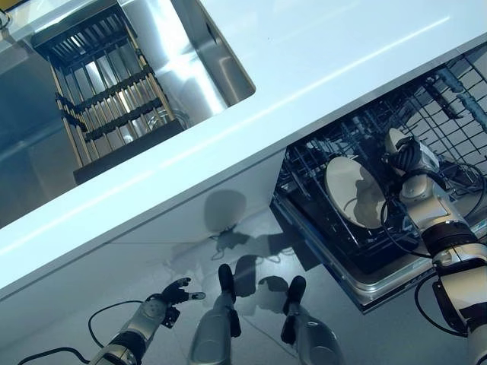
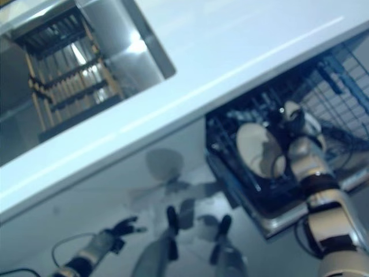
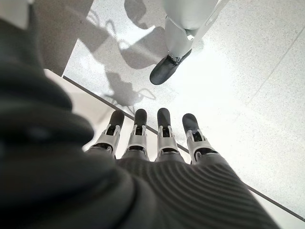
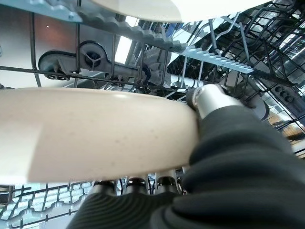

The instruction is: Take plates into dishwasher

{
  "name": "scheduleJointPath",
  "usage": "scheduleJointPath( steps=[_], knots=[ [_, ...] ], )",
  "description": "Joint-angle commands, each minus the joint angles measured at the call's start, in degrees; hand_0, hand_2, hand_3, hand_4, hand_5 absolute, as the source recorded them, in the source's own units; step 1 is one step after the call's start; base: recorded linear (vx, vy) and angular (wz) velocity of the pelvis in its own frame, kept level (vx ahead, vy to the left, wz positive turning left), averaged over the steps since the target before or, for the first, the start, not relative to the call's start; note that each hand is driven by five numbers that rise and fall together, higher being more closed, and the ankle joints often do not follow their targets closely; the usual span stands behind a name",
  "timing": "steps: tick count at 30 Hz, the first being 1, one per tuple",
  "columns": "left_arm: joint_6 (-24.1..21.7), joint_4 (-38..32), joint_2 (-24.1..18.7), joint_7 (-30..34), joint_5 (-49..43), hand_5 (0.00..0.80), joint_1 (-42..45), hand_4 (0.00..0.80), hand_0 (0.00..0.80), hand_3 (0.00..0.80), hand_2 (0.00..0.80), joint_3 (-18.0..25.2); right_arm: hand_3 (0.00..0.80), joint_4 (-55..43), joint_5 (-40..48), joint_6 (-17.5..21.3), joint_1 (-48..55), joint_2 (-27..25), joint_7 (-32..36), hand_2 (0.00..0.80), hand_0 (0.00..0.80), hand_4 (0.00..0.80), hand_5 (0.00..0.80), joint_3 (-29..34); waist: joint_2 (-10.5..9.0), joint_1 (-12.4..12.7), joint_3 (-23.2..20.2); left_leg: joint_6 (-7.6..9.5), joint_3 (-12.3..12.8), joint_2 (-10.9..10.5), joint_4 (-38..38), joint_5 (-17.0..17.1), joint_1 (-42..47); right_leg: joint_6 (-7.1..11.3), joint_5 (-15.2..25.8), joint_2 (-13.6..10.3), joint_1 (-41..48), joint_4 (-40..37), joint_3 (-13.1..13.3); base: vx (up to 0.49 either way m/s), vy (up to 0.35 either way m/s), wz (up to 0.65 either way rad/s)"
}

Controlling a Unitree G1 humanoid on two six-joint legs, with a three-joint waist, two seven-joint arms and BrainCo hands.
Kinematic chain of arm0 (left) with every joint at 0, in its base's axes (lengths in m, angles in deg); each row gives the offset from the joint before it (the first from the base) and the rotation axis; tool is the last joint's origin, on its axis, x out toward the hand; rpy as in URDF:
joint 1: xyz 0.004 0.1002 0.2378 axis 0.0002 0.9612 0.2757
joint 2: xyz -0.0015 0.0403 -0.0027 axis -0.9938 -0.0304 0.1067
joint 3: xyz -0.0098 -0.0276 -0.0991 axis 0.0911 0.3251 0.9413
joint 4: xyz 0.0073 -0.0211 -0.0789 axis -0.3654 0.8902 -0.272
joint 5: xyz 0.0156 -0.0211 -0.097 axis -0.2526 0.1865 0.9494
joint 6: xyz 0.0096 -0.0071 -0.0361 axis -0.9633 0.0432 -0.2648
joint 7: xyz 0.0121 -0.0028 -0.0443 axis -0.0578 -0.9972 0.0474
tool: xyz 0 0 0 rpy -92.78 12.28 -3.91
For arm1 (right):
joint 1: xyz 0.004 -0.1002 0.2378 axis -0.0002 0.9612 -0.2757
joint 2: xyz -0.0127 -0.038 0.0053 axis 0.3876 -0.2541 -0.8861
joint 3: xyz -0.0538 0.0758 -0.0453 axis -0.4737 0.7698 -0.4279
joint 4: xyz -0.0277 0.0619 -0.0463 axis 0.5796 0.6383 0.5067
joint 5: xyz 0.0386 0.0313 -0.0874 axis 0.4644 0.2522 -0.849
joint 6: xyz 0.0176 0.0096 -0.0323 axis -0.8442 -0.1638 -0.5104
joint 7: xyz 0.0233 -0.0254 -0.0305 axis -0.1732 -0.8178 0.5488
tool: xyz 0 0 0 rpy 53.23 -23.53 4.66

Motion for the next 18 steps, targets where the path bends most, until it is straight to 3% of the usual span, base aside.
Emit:
scheduleJointPath(
  steps=[1, 3, 6, 8, 10, 12, 18],
  knots=[
    [0.02, 1.26, -0.26, 0.29, -0.07, 0.000, -2.74, 0.000, 0.000, 0.000, 0.000, -2.60, 0.800, 1.66, 2.51, 1.66, -2.49, 1.08, -0.95, 0.800, 0.800, 0.800, 0.800, -1.89, -0.63, 1.09, 0.70, 3.02, 1.23, -3.18, -0.27, -4.96, 0.35, -3.65, -9.82, 0.55, -5.87, 12.29, 1.10, 0.000, 0.000, 0.00],
    [-0.18, 1.53, -0.23, 0.24, -0.12, 0.000, -2.70, 0.000, 0.000, 0.000, 0.000, -2.58, 0.800, 1.84, 2.84, 1.96, -2.30, 0.96, -1.14, 0.800, 0.800, 0.800, 0.800, -1.71, -0.73, 1.04, 0.58, 3.06, 1.30, -3.19, -0.27, -5.02, 0.57, -3.69, -9.88, 0.59, -5.68, 12.29, 1.14, 0.000, 0.000, 0.00],
    [-0.17, 1.50, -0.26, 0.09, -0.17, 0.000, -2.63, 0.000, 0.000, 0.000, 0.000, -2.48, 0.609, 1.22, 3.11, 1.59, -1.72, 0.92, -1.80, 0.609, 0.609, 0.609, 0.609, -1.37, -0.92, 1.01, 0.38, 3.07, 1.39, -3.10, -0.27, -5.11, 0.71, -3.63, -9.87, 0.62, -5.50, 12.19, 1.05, 0.000, 0.000, 0.00],
    [-0.01, 1.51, -0.19, -0.03, -0.13, 0.000, -2.61, 0.000, 0.000, 0.000, 0.000, -2.49, 0.562, 0.82, 3.20, 1.49, -1.33, 0.86, -2.17, 0.562, 0.562, 0.562, 0.562, -1.12, -1.05, 0.93, 0.27, 3.06, 1.49, -3.07, -0.27, -5.10, 0.85, -3.62, -9.83, 0.63, -5.37, 12.14, 1.06, 0.000, 0.000, 0.00],
    [-0.03, 1.77, -0.15, -0.04, -0.05, 0.000, -2.59, 0.000, 0.000, 0.000, 0.000, -2.43, 0.345, 0.59, 3.21, 1.42, -1.00, 0.72, -2.43, 0.345, 0.345, 0.345, 0.345, -0.76, -1.19, 0.81, 0.09, 3.00, 1.63, -3.00, -0.27, -5.16, 1.08, -3.59, -9.75, 0.69, -5.01, 11.86, 1.07, 0.000, 0.000, 0.00],
    [-0.15, 1.82, -0.19, -0.02, -0.16, 0.000, -2.43, 0.000, 0.000, 0.000, 0.000, -2.32, 0.000, 0.49, 3.31, 1.63, -0.68, 0.60, -3.02, 0.000, 0.000, 0.000, 0.000, -0.54, -1.25, 0.78, 0.06, 3.00, 1.71, -2.94, -0.27, -5.23, 1.31, -3.57, -9.71, 0.72, -4.72, 11.69, 1.09, 0.000, 0.000, 0.00],
    [-0.10, 1.69, -0.32, 0.03, -0.25, 0.000, -2.18, 0.000, 0.000, 0.000, 0.000, -2.20, 0.000, -0.35, 3.05, 1.58, -0.35, 0.39, -4.23, 0.000, 0.000, 0.000, 0.000, -0.04, -1.47, 0.72, -0.12, 2.98, 1.92, -2.88, -0.27, -5.35, 1.78, -3.52, -9.61, 0.82, -4.12, 11.30, 1.12, 0.000, 0.000, 0.00]
  ],
)
